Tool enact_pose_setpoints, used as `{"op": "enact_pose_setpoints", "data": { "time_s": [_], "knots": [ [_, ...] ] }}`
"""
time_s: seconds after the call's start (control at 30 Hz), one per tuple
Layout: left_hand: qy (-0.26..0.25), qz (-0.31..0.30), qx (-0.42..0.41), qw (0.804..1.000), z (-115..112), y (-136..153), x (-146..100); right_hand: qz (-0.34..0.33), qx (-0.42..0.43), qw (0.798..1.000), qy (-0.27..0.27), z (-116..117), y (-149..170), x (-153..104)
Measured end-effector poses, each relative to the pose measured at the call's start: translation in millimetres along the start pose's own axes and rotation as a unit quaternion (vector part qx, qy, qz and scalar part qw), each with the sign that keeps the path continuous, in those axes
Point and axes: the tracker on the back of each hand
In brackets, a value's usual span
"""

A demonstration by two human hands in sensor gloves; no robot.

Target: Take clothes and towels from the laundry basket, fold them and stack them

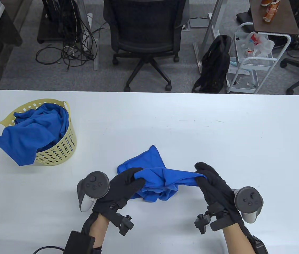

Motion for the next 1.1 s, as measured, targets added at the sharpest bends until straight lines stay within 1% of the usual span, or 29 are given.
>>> {"op": "enact_pose_setpoints", "data": {
  "time_s": [0.07,0.13,0.17,0.23,0.3,0.33,0.37,0.4,0.47,0.5,0.53,0.57,0.6,0.67,0.7,0.73,0.8,0.83,0.87,0.93,0.97,1.03,1.1],
  "knots": [
    [-0.005,0.017,-0.017,1.0,2,7,0,-0.007,0.01,1.0,0.017,-2,2,0],
    [-0.001,0.039,-0.014,0.999,8,13,1,-0.013,0.0,0.999,0.044,-9,1,-1],
    [-0.008,0.05,-0.01,0.999,10,16,0,-0.015,-0.004,0.998,0.056,-12,1,-2],
    [-0.087,0.086,-0.007,0.993,22,25,-7,-0.009,-0.006,0.994,0.111,-27,2,-4],
    [-0.116,0.122,0.021,0.986,33,31,-12,-0.005,-0.009,0.992,0.129,-38,4,-4],
    [-0.134,0.141,0.057,0.979,37,30,-16,-0.003,-0.012,0.991,0.134,-43,4,-5],
    [-0.146,0.144,0.086,0.975,37,28,-17,-0.008,-0.015,0.992,0.127,-44,2,-4],
    [-0.15,0.132,0.117,0.973,34,23,-17,-0.017,-0.021,0.994,0.104,-44,-1,-1],
    [-0.104,0.094,0.142,0.98,22,12,-10,-0.04,-0.041,0.998,0.039,-38,-9,2],
    [-0.074,0.073,0.139,0.985,10,5,-5,-0.054,-0.054,0.997,-0.005,-33,-15,4],
    [-0.052,0.058,0.135,0.988,-1,1,-1,-0.061,-0.057,0.996,-0.027,-29,-19,4],
    [-0.018,0.041,0.136,0.99,-16,-4,5,-0.073,-0.05,0.995,-0.046,-24,-23,4],
    [0.005,0.033,0.137,0.99,-27,-6,8,-0.085,-0.038,0.994,-0.062,-21,-27,5],
    [0.078,0.004,0.144,0.987,-57,-12,15,-0.123,0.016,0.987,-0.104,-16,-37,4],
    [0.102,-0.002,0.147,0.984,-66,-13,16,-0.133,0.03,0.984,-0.115,-15,-40,4],
    [0.132,-0.002,0.153,0.979,-79,-14,18,-0.155,0.048,0.979,-0.122,-14,-45,3],
    [0.181,-0.012,0.149,0.972,-95,-14,20,-0.183,0.053,0.975,-0.116,-14,-53,1],
    [0.208,-0.026,0.127,0.97,-101,-14,21,-0.189,0.038,0.975,-0.113,-14,-56,0],
    [0.224,-0.033,0.1,0.969,-104,-14,21,-0.185,0.007,0.977,-0.103,-15,-58,-2],
    [0.243,-0.041,0.037,0.969,-103,-15,20,-0.177,-0.063,0.978,-0.088,-18,-61,-3],
    [0.246,-0.036,0.0,0.969,-103,-15,19,-0.167,-0.105,0.976,-0.097,-18,-61,-3],
    [0.249,-0.046,-0.033,0.967,-105,-16,19,-0.156,-0.141,0.972,-0.1,-15,-62,-3],
    [0.256,-0.036,-0.032,0.965,-108,-17,19,-0.162,-0.148,0.97,-0.102,-9,-64,-4]
  ]
}}
Point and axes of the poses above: the tracker on the back of each hand, its own y axis roughly to the little-finger side, its own x axis roughly from the wrist to the fingertips, z = x × y, and after that the axes turned 2 degrees about -z, right-handed
